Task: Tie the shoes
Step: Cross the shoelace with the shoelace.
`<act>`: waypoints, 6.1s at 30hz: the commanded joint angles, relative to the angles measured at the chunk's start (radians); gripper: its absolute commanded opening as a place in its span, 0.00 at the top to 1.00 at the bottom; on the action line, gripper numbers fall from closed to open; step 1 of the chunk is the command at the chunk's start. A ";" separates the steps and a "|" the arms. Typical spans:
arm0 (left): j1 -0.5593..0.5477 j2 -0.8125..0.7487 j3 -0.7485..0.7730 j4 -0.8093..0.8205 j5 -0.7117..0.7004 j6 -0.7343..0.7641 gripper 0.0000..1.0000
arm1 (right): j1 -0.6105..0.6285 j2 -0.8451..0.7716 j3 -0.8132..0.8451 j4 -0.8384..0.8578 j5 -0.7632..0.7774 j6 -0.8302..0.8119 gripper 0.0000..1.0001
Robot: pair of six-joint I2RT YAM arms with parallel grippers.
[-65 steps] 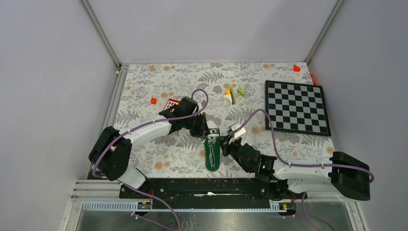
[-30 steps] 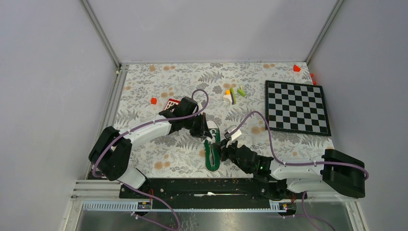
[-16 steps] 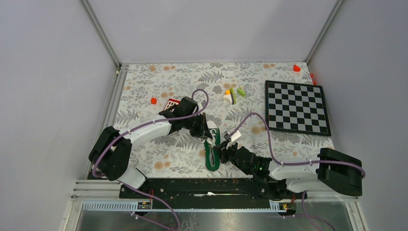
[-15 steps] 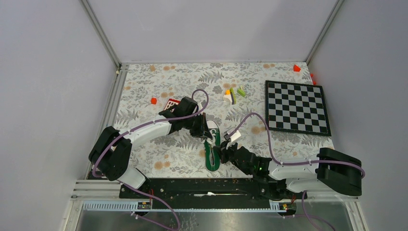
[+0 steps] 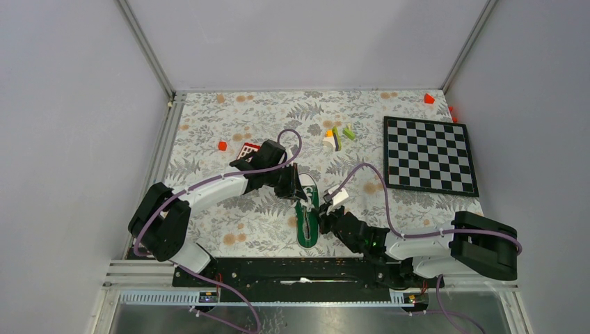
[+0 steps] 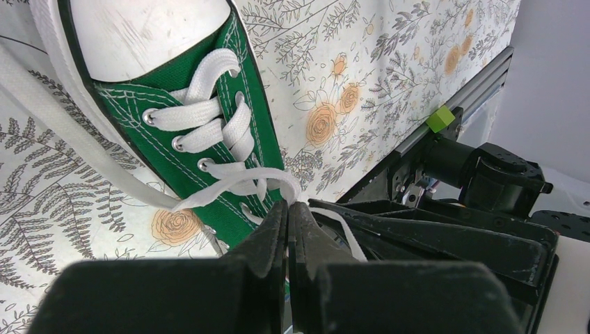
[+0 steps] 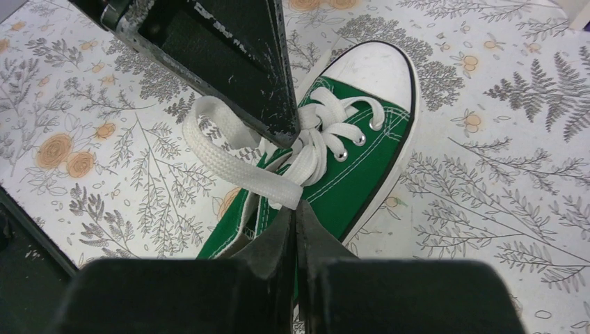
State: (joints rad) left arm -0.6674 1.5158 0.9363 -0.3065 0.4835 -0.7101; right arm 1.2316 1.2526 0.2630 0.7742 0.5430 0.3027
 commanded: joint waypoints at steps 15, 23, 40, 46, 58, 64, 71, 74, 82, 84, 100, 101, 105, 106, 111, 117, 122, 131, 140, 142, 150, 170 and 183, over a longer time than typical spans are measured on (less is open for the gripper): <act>-0.001 -0.017 0.025 0.020 0.033 0.012 1.00 | -0.012 0.102 0.124 0.126 0.034 -0.102 1.00; -0.001 -0.023 0.025 0.020 0.035 0.012 1.00 | -0.059 0.174 0.095 0.173 0.017 -0.058 1.00; -0.007 -0.016 0.004 0.023 0.053 0.027 1.00 | -0.095 0.223 0.182 0.079 0.014 -0.015 0.90; -0.005 -0.019 -0.001 0.027 0.046 0.027 1.00 | -0.094 0.121 0.099 0.084 -0.024 0.054 0.60; -0.004 -0.007 0.010 0.027 0.046 0.041 1.00 | -0.094 -0.085 0.043 -0.066 -0.054 0.061 0.44; -0.003 0.004 0.010 0.025 0.045 0.103 1.00 | -0.109 -0.162 0.006 -0.134 -0.025 0.082 0.53; -0.004 0.012 0.009 0.030 0.061 0.118 1.00 | -0.136 -0.178 -0.038 -0.125 -0.130 0.235 0.65; -0.004 0.013 0.009 0.033 0.066 0.114 1.00 | -0.136 -0.121 -0.026 -0.087 -0.154 0.270 0.73; -0.004 -0.005 0.000 0.033 0.069 0.112 1.00 | -0.136 0.016 0.042 -0.048 -0.182 0.280 0.87; -0.004 -0.008 -0.003 0.033 0.071 0.111 1.00 | -0.136 0.025 0.042 -0.032 -0.182 0.279 0.88; -0.006 -0.027 -0.009 0.034 0.089 0.113 1.00 | -0.195 0.138 0.138 -0.013 -0.196 0.240 0.90; -0.006 -0.030 -0.012 0.034 0.090 0.113 1.00 | -0.197 0.141 0.138 -0.004 -0.193 0.243 0.90; -0.006 -0.032 -0.020 0.034 0.089 0.115 1.00 | -0.207 0.114 0.147 -0.025 -0.204 0.244 0.90; -0.006 -0.032 -0.022 0.034 0.089 0.115 1.00 | -0.208 0.099 0.144 -0.034 -0.204 0.244 0.89; -0.006 -0.034 -0.025 0.035 0.090 0.119 1.00 | -0.208 -0.023 0.093 -0.095 -0.214 0.258 0.81; -0.006 -0.021 -0.032 0.034 0.090 0.131 1.00 | -0.210 -0.146 0.085 -0.256 -0.181 0.255 0.63; -0.005 -0.027 -0.063 0.047 0.085 0.131 1.00 | -0.268 -0.169 0.201 -0.509 -0.203 0.308 0.61; -0.006 -0.036 -0.076 0.049 0.080 0.135 1.00 | -0.390 -0.036 0.347 -0.633 -0.447 0.424 0.55; -0.005 -0.035 -0.064 0.049 0.087 0.147 1.00 | -0.423 0.063 0.344 -0.601 -0.515 0.665 0.57; -0.006 -0.034 -0.059 0.047 0.089 0.149 1.00 | -0.440 0.052 0.314 -0.599 -0.498 0.743 0.58; -0.006 -0.035 -0.063 0.054 0.095 0.149 1.00 | -0.490 0.019 0.238 -0.617 -0.527 0.948 0.63; -0.006 -0.046 -0.074 0.060 0.103 0.149 1.00 | -0.523 0.192 0.112 -0.249 -0.695 1.274 0.64; -0.007 -0.047 -0.082 0.068 0.100 0.147 1.00 | -0.524 0.088 0.108 -0.330 -0.672 1.262 0.65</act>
State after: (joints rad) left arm -0.6693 1.5063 0.8726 -0.2817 0.5549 -0.5762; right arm 0.7105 1.3666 0.3573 0.4793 -0.1406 1.5604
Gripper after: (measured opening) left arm 0.013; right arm 0.354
